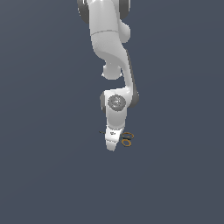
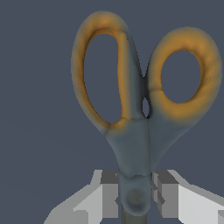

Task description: Pick up the object and move it to a goal position.

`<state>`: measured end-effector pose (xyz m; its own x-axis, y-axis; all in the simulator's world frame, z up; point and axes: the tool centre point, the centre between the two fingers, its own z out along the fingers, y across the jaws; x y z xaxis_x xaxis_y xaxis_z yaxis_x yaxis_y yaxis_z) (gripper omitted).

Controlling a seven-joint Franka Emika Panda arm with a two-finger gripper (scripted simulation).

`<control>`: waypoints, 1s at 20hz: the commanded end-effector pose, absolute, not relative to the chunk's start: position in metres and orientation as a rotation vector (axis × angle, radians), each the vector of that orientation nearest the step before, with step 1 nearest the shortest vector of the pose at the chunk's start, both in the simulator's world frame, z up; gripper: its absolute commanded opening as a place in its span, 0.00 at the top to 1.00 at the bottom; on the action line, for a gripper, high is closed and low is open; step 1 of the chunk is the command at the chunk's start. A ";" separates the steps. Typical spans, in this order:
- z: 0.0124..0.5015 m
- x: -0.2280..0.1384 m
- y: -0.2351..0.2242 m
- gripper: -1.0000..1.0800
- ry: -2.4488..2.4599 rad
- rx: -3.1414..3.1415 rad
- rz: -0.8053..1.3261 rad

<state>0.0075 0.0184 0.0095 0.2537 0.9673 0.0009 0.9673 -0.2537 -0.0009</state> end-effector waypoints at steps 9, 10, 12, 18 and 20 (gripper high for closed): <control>0.033 0.002 0.016 1.00 -1.917 -2.489 0.000; 0.038 0.000 0.015 1.00 -1.917 -2.489 0.001; 0.050 -0.003 0.015 1.00 -1.917 -2.489 0.001; 0.097 -0.014 0.012 1.00 -1.917 -2.491 0.002; 0.113 -0.018 0.011 1.00 -1.917 -2.491 0.002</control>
